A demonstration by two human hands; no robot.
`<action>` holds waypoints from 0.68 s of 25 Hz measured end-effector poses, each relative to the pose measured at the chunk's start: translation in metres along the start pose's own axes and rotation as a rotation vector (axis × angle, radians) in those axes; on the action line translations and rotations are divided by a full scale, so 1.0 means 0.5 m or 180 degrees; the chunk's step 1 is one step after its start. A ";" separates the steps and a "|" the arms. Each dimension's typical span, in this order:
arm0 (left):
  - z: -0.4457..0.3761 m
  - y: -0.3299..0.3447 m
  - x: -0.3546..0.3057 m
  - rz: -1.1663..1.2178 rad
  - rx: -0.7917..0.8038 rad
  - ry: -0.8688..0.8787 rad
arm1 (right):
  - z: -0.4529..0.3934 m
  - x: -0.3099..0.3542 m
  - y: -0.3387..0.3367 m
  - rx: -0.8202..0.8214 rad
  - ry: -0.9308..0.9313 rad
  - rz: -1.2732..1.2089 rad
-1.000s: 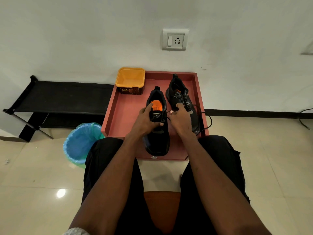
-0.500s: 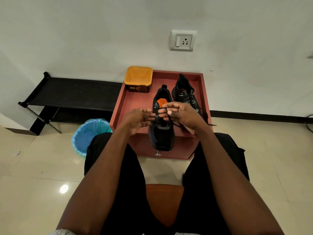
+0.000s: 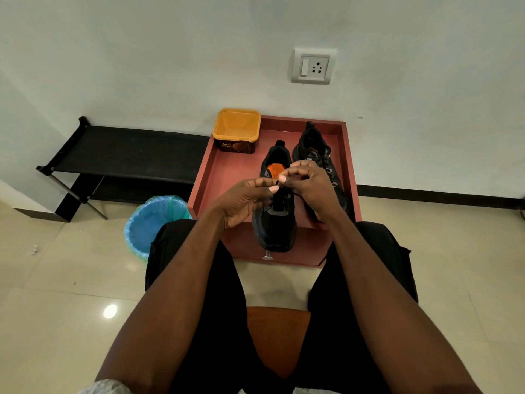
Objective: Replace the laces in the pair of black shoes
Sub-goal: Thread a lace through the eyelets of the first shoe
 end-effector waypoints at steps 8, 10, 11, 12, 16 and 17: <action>0.007 -0.081 -0.026 0.0296 -0.1030 0.0028 | 0.017 -0.100 -0.086 -0.1470 0.1828 -0.1053; 0.009 -0.129 -0.020 -0.0031 -0.1795 0.0004 | 0.033 -0.133 -0.088 -0.1748 0.2434 -0.1486; 0.013 -0.148 -0.022 -0.0239 -0.2141 0.0052 | 0.042 -0.143 -0.087 -0.1828 0.2659 -0.1399; 0.014 -0.157 -0.025 -0.0412 -0.2329 0.0132 | 0.047 -0.147 -0.092 -0.1816 0.2797 -0.0794; -0.007 -0.100 -0.024 -0.0662 -0.1668 0.0230 | 0.000 -0.057 -0.044 -0.1069 0.0928 0.0566; -0.012 -0.083 -0.020 -0.0723 -0.1479 0.0252 | -0.003 -0.038 -0.004 -0.0511 0.0590 0.0336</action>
Point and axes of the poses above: each hand's wrist, its own z-axis away from the middle knuckle, its own y-axis out of the palm, x = y × z, the point moved 7 cm from there along -z, towards the middle knuckle, and after that the axes turned 12 degrees about z, right-handed, at the moved point
